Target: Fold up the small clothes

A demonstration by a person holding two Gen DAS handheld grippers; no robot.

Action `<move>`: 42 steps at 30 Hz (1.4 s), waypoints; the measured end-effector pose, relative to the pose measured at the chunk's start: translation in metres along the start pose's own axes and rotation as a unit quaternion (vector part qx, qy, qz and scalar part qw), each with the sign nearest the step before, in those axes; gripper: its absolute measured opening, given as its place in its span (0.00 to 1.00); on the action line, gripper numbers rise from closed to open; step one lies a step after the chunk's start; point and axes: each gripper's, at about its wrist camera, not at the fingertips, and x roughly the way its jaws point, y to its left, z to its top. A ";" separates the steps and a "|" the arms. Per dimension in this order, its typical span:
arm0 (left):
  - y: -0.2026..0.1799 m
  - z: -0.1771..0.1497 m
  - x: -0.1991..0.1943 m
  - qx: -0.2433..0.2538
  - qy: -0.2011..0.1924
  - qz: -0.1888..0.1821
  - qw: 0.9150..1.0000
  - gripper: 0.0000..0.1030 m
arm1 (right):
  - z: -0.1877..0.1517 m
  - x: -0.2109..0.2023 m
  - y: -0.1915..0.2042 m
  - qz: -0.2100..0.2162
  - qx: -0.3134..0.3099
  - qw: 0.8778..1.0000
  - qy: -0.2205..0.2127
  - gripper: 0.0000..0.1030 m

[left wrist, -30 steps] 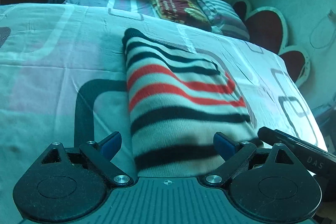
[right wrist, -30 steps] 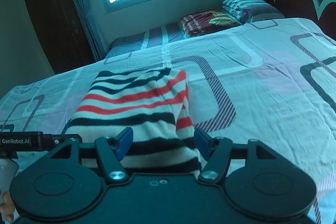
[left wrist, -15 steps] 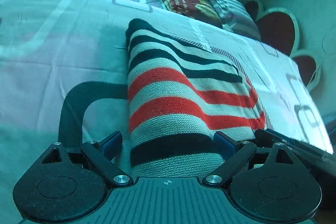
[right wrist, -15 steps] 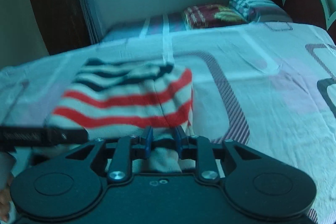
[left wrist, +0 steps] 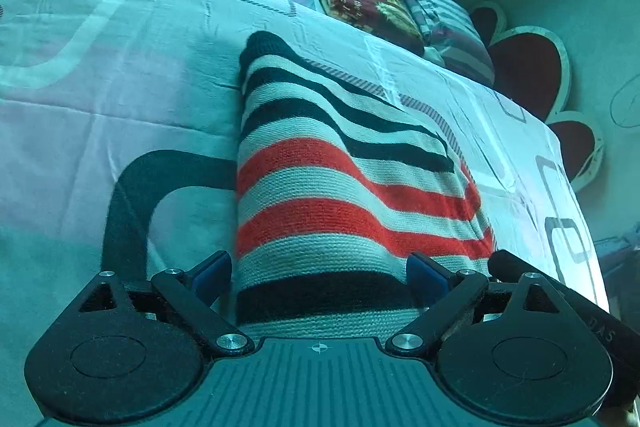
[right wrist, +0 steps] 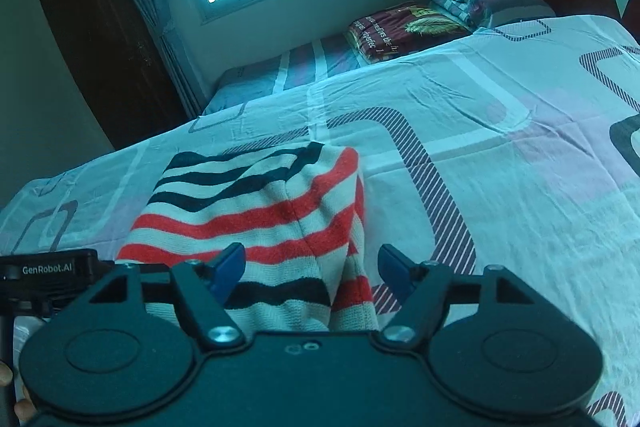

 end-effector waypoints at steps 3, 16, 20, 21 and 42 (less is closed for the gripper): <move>-0.003 0.001 0.004 0.006 0.000 -0.002 1.000 0.91 | 0.001 0.007 -0.006 0.007 0.011 1.000 0.014 0.70; 0.000 0.007 0.018 0.005 0.006 -0.019 1.000 0.91 | -0.001 0.043 -0.036 0.067 0.073 0.992 0.080 0.76; -0.001 0.006 0.019 0.004 0.004 -0.022 1.000 0.91 | 0.002 0.050 -0.032 0.085 0.072 0.991 0.074 0.60; -0.002 0.006 0.019 0.003 0.004 -0.022 1.000 0.91 | 0.002 0.051 -0.031 0.087 0.074 0.991 0.073 0.59; -0.033 0.061 0.039 0.078 -0.065 0.027 0.994 0.91 | 0.046 0.075 0.012 0.008 -0.064 0.998 -0.014 0.26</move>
